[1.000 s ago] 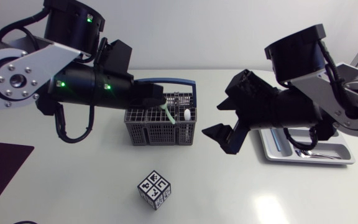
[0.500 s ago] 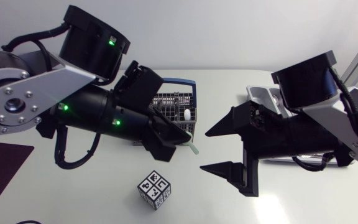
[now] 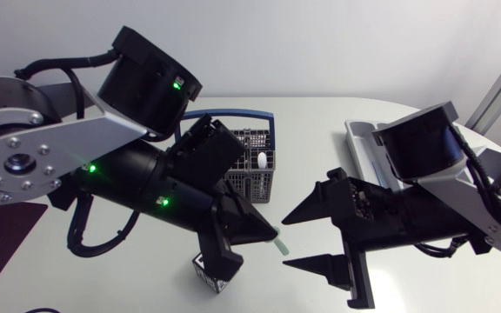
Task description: Transfer all utensils from the basket to the drawer tray.
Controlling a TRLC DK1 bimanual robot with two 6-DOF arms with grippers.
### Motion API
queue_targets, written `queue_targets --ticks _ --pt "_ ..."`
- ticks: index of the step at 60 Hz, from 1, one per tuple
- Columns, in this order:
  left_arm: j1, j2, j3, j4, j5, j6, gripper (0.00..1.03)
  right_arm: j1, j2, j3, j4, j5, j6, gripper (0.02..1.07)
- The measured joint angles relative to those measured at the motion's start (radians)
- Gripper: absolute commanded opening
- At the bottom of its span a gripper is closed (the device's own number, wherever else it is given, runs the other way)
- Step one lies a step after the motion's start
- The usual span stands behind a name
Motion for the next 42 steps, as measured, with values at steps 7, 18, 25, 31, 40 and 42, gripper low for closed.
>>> queue_targets --ticks 7,18,25,31,40,42 --pt "0.000 0.000 0.000 -0.008 0.005 0.005 0.04 0.022 -0.006 -0.010 0.011 -0.003 -0.002 0.41" --pt "0.000 0.000 0.000 -0.008 0.021 0.007 0.04 0.045 -0.006 -0.011 0.013 -0.002 -0.002 0.27" --pt "0.000 0.000 0.000 -0.012 0.024 0.007 0.04 0.047 -0.006 -0.011 0.027 0.000 -0.002 0.25" --pt "0.000 0.000 0.000 -0.014 0.024 0.007 0.04 0.055 -0.006 -0.012 0.029 0.002 -0.002 0.21" --pt "0.000 -0.005 0.000 -0.022 0.027 0.007 0.04 0.059 -0.007 -0.012 0.030 0.005 -0.003 0.15" --pt "0.000 -0.005 0.000 -0.023 0.027 0.007 0.04 0.059 -0.007 -0.012 0.031 0.005 -0.003 0.12"
